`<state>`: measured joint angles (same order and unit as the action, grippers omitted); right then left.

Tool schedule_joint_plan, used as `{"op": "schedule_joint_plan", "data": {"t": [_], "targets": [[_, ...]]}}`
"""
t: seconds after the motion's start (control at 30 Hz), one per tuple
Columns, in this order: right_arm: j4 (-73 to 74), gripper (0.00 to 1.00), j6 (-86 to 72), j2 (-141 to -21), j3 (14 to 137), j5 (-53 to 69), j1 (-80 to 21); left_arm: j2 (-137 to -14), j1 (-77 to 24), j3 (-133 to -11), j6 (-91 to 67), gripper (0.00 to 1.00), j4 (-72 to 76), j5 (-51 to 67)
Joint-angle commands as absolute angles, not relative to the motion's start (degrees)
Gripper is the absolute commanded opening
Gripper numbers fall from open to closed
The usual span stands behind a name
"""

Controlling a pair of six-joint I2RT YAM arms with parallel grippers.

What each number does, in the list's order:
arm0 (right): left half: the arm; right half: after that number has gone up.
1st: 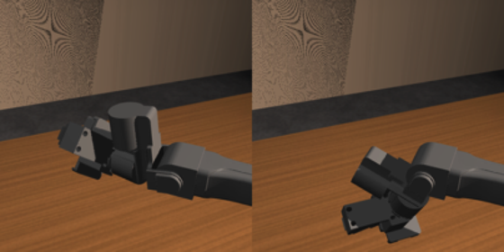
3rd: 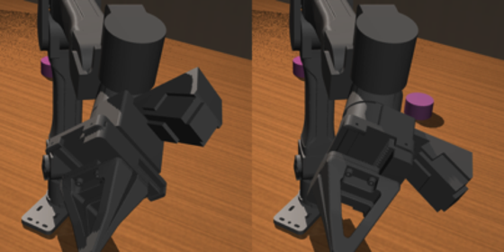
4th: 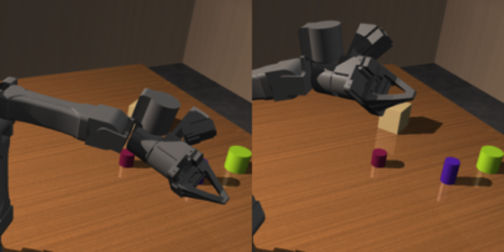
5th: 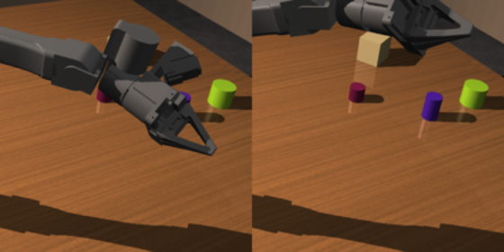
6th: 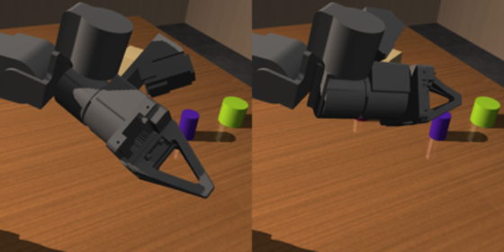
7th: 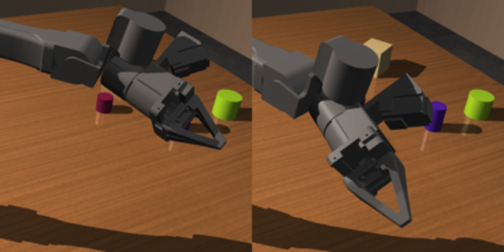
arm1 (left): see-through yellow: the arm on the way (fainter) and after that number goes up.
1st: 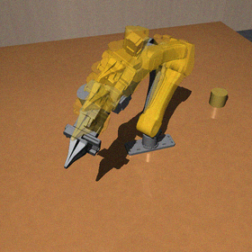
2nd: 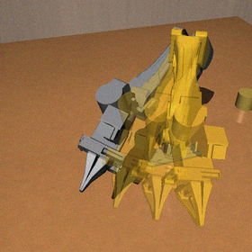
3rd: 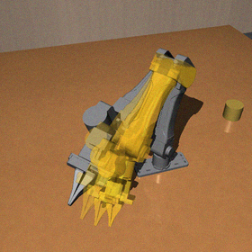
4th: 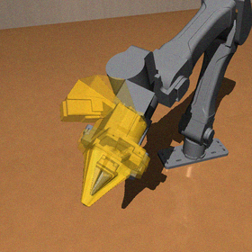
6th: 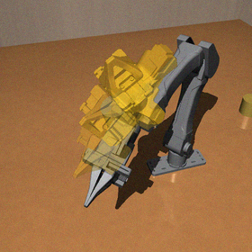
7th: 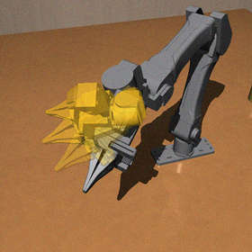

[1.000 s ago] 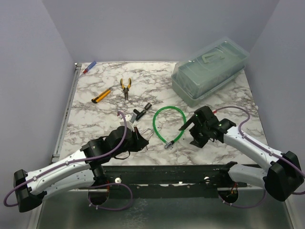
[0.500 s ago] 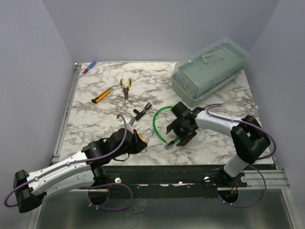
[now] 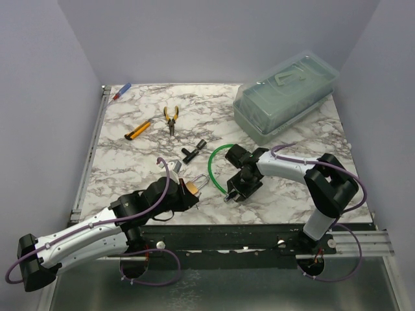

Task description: Unlock with the key

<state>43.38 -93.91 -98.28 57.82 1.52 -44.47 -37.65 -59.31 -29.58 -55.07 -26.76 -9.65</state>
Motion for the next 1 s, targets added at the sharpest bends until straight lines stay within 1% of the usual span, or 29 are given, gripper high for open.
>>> {"op": "schedule_joint_plan", "data": {"t": [0.0, 0.07, 0.1, 0.17, 0.23, 0.5, 0.63, 0.73, 0.83, 0.97], "targets": [[46.88, 0.41, -96.03, -100.53, 59.11, -4.23, -45.26, -36.94, -58.98, -29.09, -55.64, 0.0, -27.06, -7.76], [46.22, 0.17, -96.11, -100.3, 58.49, -4.67, -45.26, -37.19, -59.02, -28.94, -55.71, 0.0, -26.68, -7.44], [45.1, 0.14, -96.23, -99.91, 57.62, -4.49, -45.26, -37.38, -59.01, -28.85, -55.73, 0.0, -26.36, -7.14], [42.36, 0.1, -96.54, -98.73, 55.32, -3.92, -45.26, -37.72, -58.96, -28.47, -55.64, 0.0, -25.4, -6.39], [40.21, 0.02, -96.34, -97.44, 53.7, -3.69, -45.26, -37.75, -58.95, -27.55, -55.65, 0.0, -24.11, -5.51], [37.92, 0.0, -93.33, -93.33, 53.77, -4.94, -45.26, -36.45, -58.91, -23.19, -55.77, 0.0, -15.86, -0.86], [31.89, 0.0, -90.92, -90.6, 51.61, -2.84, -45.26, -36.67, -58.86, -20.72, -55.77, 0.0, -10.56, -0.13], [26.92, 0.0, -88.76, -88.24, 49.07, -1.63, -45.26, -38.58, -58.27, -18.5, -56.31, 0.0, -5.09, 2.68], [25.98, 0.0, -86.68, -86.72, 48.54, -1.86, -45.26, -41.32, -57.25, -16.34, -56.9, 0.0, 0.58, 5.44], [24.48, 0.0, -84.71, -84.47, 47.26, -1.81, -45.26, -44.18, -55.62, -12.06, -57.39, 0.0, 12.81, 9.75]]}}
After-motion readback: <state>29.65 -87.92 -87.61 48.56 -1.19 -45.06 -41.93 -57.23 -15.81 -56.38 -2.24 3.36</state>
